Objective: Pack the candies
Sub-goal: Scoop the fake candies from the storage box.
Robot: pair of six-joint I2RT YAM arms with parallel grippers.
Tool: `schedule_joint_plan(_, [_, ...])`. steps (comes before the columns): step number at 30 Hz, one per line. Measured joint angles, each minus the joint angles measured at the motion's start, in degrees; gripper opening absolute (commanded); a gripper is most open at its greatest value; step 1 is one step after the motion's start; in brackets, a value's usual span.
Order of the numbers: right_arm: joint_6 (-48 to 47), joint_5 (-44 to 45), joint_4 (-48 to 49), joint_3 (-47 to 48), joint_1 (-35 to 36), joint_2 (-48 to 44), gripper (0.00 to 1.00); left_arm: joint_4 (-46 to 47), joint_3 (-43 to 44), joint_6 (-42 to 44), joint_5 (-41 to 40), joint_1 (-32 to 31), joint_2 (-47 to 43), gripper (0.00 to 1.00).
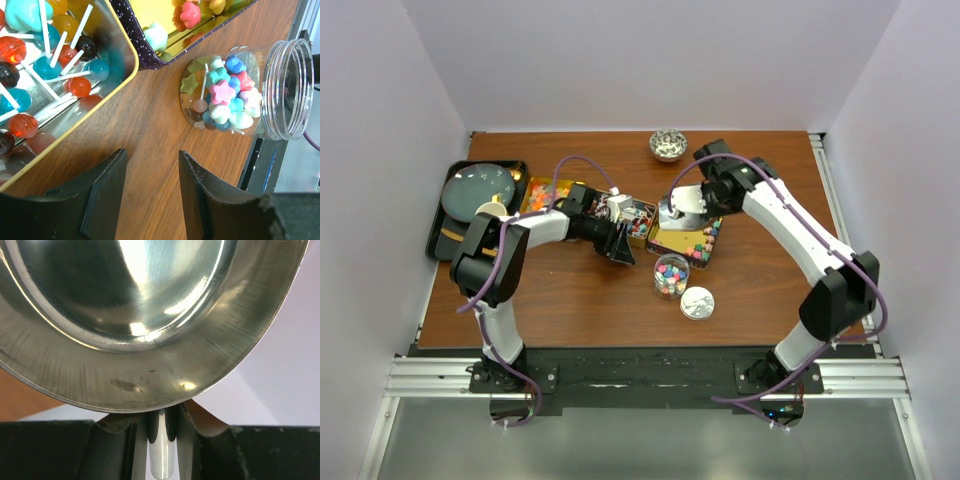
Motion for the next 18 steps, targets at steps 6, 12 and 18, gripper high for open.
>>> schedule_joint_plan(6, [6.14,2.56,-9.07,0.00,-1.42,4.09,0.00,0.13,-0.02,0.00,0.00,0.00,0.00,0.50])
schedule_joint_plan(12, [10.80,6.16,-14.45,5.05,-4.44,10.58,0.00,0.44,-0.02,-0.07,0.02,0.00,0.00,0.50])
schedule_joint_plan(18, [12.74,10.27,-14.53,9.73,-5.55,17.03,0.00,0.61,-0.04,-0.07,0.02,0.00,0.00,0.50])
